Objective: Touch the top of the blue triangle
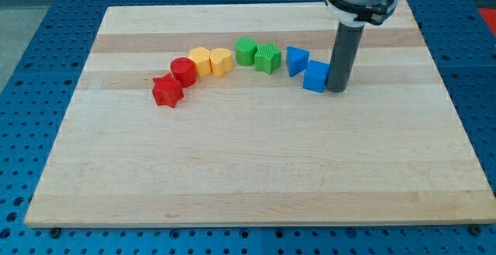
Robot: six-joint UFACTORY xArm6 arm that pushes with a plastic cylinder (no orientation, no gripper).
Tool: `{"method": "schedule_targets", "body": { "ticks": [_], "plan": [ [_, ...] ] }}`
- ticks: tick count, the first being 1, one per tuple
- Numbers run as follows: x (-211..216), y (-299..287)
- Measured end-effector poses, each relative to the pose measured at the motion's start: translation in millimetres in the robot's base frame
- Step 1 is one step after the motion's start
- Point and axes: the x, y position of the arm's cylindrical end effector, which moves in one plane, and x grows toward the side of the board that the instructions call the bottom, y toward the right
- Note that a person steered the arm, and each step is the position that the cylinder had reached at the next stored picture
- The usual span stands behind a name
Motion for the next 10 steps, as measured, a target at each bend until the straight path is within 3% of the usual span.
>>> {"method": "schedule_targets", "body": {
  "ticks": [3,4,6,7,10],
  "plan": [
    [2,42],
    [-33,29],
    [-63,6],
    [-52,-21],
    [-53,-27]
  ]
}}
